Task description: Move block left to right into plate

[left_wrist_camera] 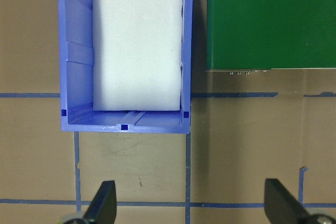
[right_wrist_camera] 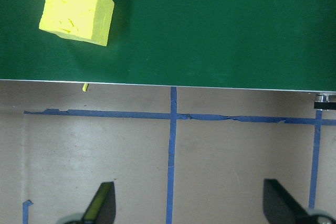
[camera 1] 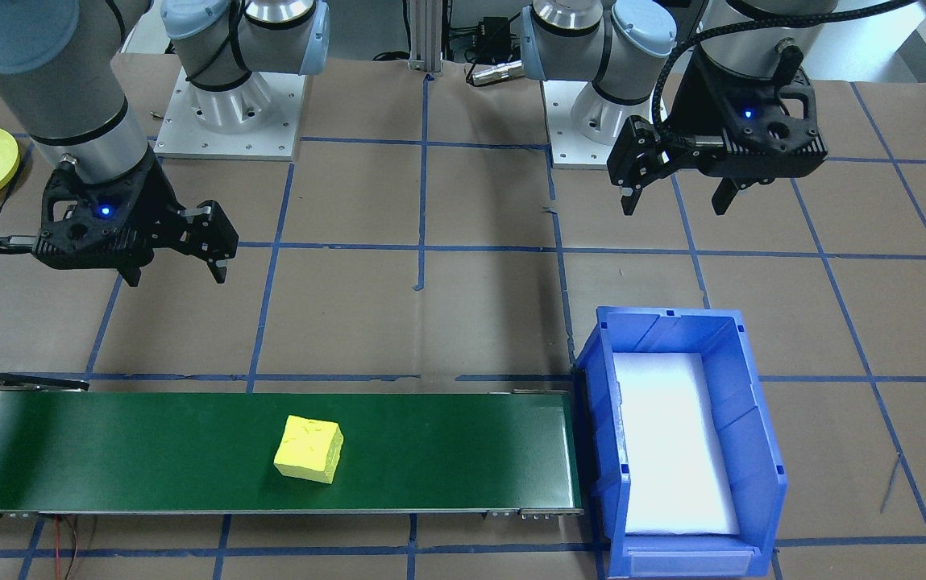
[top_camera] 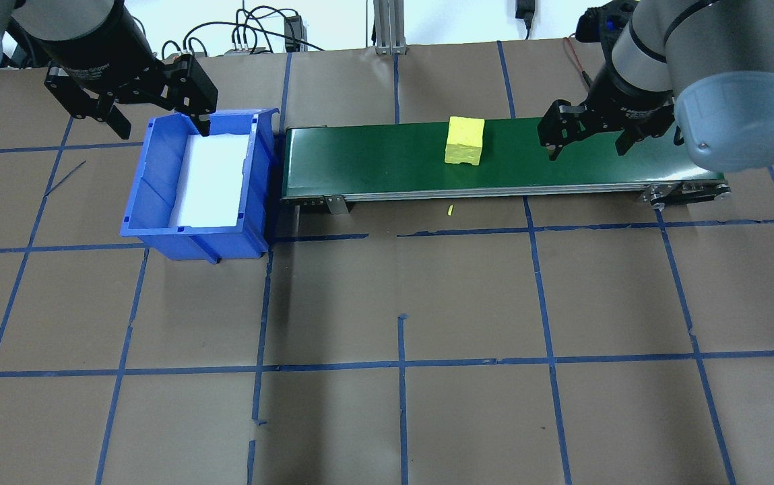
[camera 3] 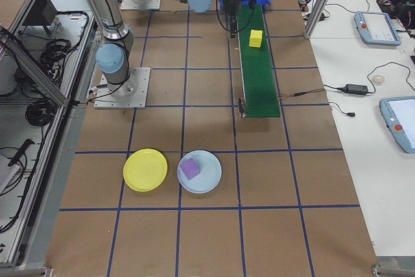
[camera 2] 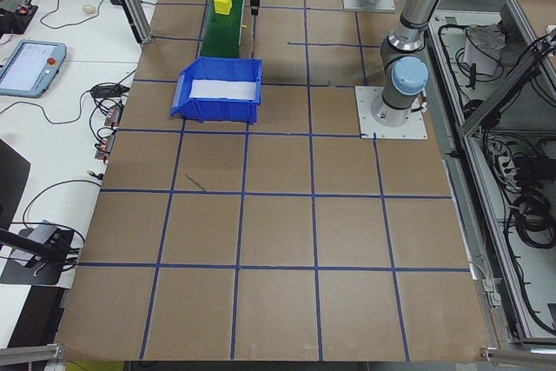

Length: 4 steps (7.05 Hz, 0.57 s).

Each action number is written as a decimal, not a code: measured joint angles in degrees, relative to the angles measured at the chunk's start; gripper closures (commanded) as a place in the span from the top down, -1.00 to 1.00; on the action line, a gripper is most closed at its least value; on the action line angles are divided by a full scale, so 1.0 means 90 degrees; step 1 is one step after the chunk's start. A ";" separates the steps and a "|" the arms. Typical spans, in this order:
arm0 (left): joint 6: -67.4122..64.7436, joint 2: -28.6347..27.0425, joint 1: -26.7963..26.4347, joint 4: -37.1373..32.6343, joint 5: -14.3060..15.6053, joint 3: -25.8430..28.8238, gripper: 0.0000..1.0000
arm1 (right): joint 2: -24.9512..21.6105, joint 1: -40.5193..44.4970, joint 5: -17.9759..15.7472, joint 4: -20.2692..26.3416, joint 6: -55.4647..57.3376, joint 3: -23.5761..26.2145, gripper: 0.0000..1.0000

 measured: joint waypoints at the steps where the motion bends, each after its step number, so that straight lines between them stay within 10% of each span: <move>1: 0.0000 0.0000 -0.0007 0.0002 0.0000 -0.0011 1.00 | 0.0227 -0.0030 0.0081 -0.0257 -0.0021 -0.0144 1.00; 4: 0.0000 -0.0012 -0.0020 0.0003 -0.0004 -0.0056 1.00 | 0.1492 -0.0152 0.0526 -0.0605 -0.0118 -0.1137 1.00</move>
